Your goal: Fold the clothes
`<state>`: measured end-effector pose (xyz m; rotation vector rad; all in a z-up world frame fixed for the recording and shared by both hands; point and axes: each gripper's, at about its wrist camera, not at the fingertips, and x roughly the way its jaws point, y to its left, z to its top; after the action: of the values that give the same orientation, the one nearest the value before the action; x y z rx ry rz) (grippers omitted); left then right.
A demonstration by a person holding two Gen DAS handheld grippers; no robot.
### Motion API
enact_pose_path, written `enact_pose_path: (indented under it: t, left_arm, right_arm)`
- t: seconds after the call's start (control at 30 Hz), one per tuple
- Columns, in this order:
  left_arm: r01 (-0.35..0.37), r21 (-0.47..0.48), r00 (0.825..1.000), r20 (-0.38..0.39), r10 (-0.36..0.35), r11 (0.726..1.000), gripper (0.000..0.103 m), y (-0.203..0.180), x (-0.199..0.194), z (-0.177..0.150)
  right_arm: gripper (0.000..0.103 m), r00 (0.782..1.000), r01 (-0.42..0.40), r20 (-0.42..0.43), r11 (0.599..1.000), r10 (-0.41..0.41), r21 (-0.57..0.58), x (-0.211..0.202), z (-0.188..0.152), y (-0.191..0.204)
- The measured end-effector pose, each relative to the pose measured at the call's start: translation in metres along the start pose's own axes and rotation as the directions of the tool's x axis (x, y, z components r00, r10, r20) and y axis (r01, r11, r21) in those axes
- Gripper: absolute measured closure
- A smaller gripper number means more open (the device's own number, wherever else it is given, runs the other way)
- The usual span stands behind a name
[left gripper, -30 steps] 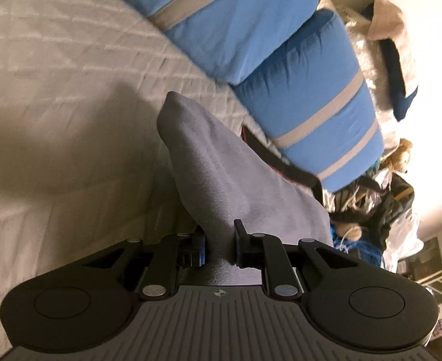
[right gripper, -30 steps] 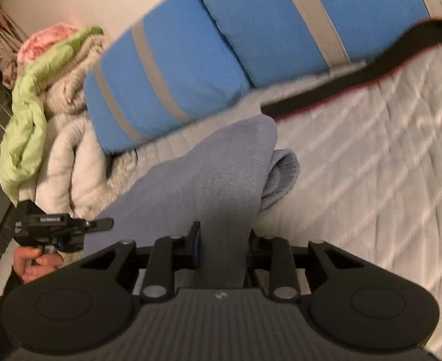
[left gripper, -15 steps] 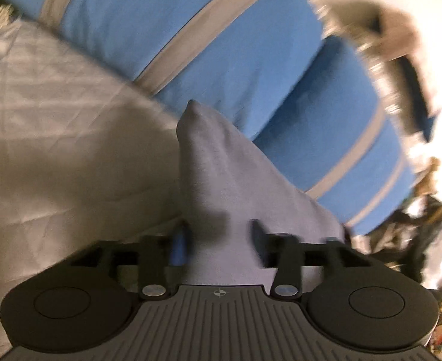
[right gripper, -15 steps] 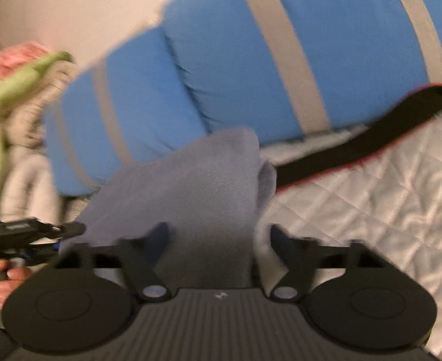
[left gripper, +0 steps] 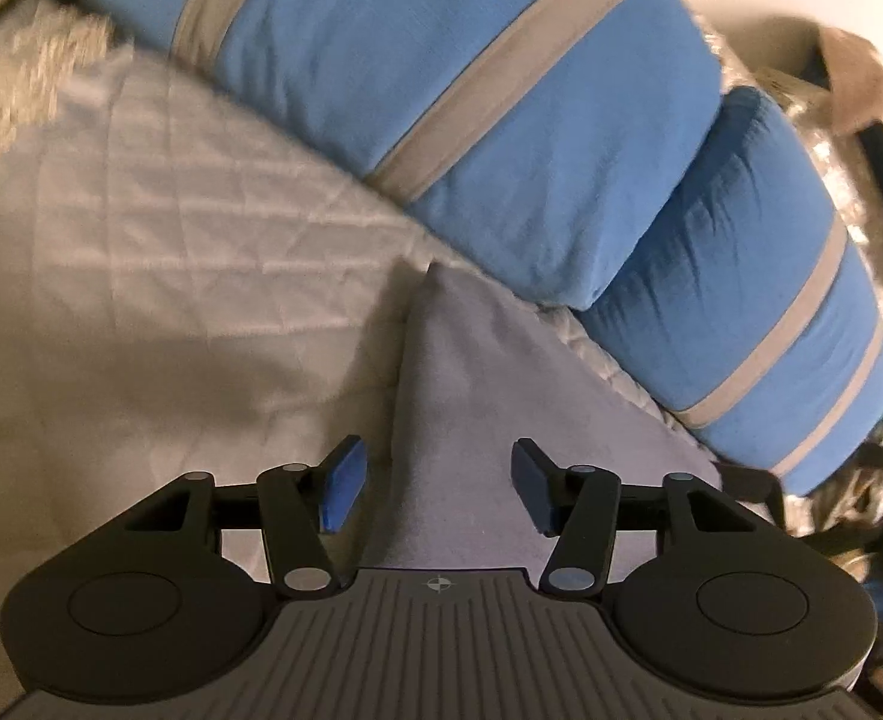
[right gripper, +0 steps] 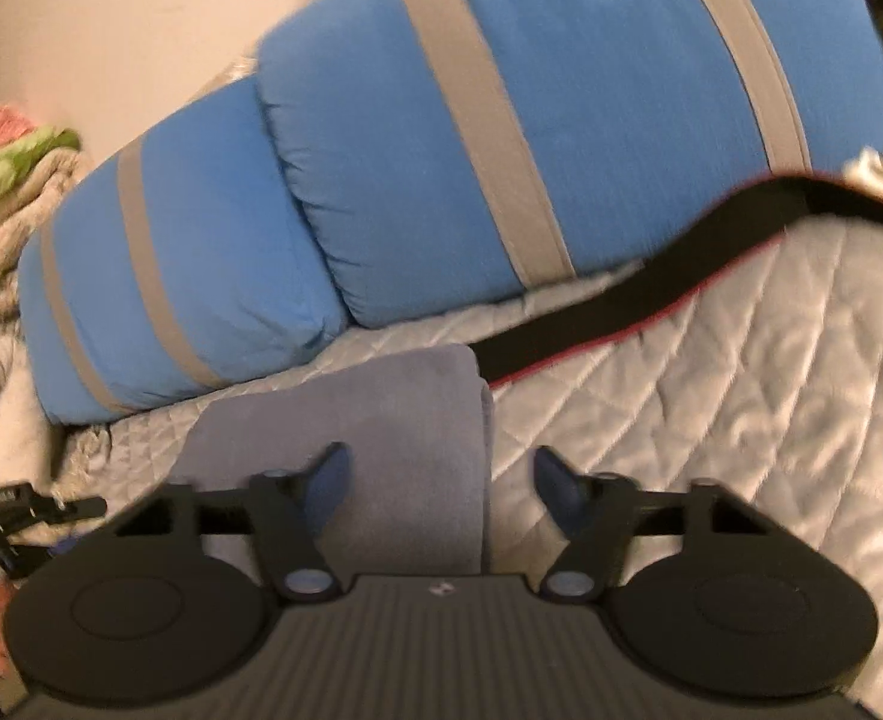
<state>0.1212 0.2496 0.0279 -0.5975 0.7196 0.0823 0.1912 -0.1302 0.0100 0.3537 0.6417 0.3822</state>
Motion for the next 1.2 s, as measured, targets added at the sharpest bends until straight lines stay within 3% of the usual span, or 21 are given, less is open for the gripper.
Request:
enact_pose_path:
  t: [0.1,0.17,0.33,0.43,0.63,0.73,0.83,1.03,1.2]
  left_arm:
    - [-0.045,0.133,0.998,0.036,0.041,0.990,0.078,-0.021,0.001,-0.006]
    - [-0.081,0.219,0.996,0.047,0.072,0.972,0.082,-0.038,0.006,-0.011]
    - [-0.133,0.398,0.990,0.092,0.104,0.908,0.083,-0.080,0.026,-0.026]
    - [-0.118,0.462,0.992,0.087,0.087,0.879,0.084,-0.096,0.043,-0.037]
    - [-0.070,0.524,0.997,0.061,0.044,0.849,0.083,-0.112,0.073,-0.047]
    - [-0.085,0.583,0.996,0.067,0.057,0.808,0.083,-0.112,0.082,-0.057]
    - [-0.086,0.626,0.996,0.071,0.053,0.775,0.082,-0.110,0.081,-0.060]
    - [-0.180,0.592,0.983,0.086,0.161,0.785,0.082,-0.102,0.074,-0.050]
    - [-0.334,0.467,0.938,0.082,0.335,0.819,0.083,-0.078,0.076,-0.029]
  right_arm:
    - [0.092,1.000,-0.020,0.011,0.999,0.020,-0.027,0.004,-0.003,0.009]
    - [0.097,0.999,0.006,0.046,0.995,-0.002,-0.101,0.005,-0.006,0.021]
    - [0.098,0.996,0.038,0.086,0.949,-0.011,-0.312,0.020,-0.009,0.055]
    - [0.098,0.997,0.039,0.077,0.911,-0.008,-0.411,0.038,-0.012,0.072]
    - [0.098,1.000,0.005,0.023,0.871,0.007,-0.491,0.067,-0.020,0.093]
    - [0.098,0.999,0.023,-0.012,0.865,-0.033,-0.502,0.079,-0.023,0.092]
    - [0.087,0.996,0.070,-0.022,0.869,-0.092,-0.490,0.083,-0.024,0.084]
    - [0.087,0.984,0.160,-0.009,0.901,-0.179,-0.404,0.071,-0.009,0.055]
    - [0.088,0.965,0.247,0.010,0.895,-0.262,-0.372,0.068,-0.002,0.040]
